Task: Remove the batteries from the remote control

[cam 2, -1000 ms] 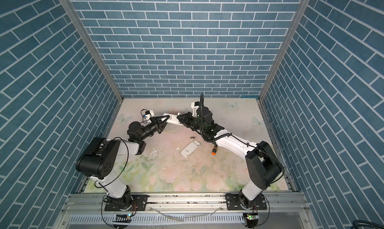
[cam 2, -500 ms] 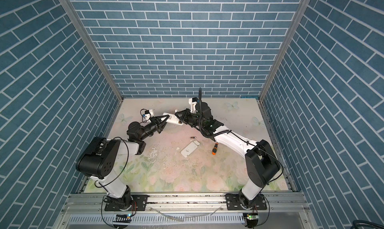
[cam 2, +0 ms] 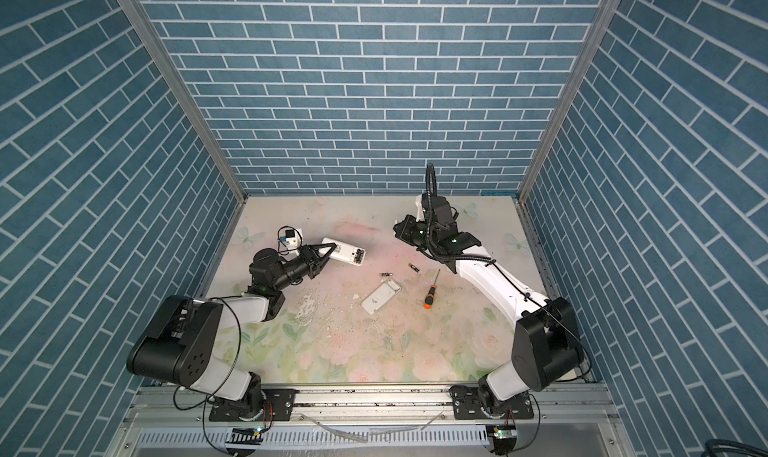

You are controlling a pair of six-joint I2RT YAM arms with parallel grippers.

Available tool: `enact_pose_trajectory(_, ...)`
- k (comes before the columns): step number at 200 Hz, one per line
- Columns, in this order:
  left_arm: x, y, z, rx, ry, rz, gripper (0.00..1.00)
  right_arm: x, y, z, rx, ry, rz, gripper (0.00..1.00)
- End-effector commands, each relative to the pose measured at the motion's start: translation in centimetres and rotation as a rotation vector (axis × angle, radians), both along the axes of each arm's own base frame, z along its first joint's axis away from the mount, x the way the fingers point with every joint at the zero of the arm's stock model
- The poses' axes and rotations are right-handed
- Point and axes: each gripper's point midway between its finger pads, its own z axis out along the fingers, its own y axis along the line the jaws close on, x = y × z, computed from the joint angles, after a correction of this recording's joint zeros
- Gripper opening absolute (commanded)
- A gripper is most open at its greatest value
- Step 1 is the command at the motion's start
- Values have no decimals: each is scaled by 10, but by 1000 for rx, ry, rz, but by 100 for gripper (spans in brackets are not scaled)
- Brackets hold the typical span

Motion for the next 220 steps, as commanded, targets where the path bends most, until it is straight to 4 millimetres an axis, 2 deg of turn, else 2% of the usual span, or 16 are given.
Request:
enact_pose_trajectory(1,-11,7,-27,107,34,33,0,5,-38,-42,-223,61,-32,0)
enact_pose_trajectory(42,-30,19,-48,189,84,71,0,20,-70,-94,-386,135,-90,0)
enact_pose_trajectory(95,-59,39,-69,325,117,137,0,44,-82,-148,-530,239,-100,0)
enact_pose_trajectory(186,-94,52,-86,380,160,152,0,62,-83,-191,-617,312,-86,0)
enact_pose_trajectory(220,-100,52,-96,380,181,140,0,64,-83,-197,-624,326,-84,0)
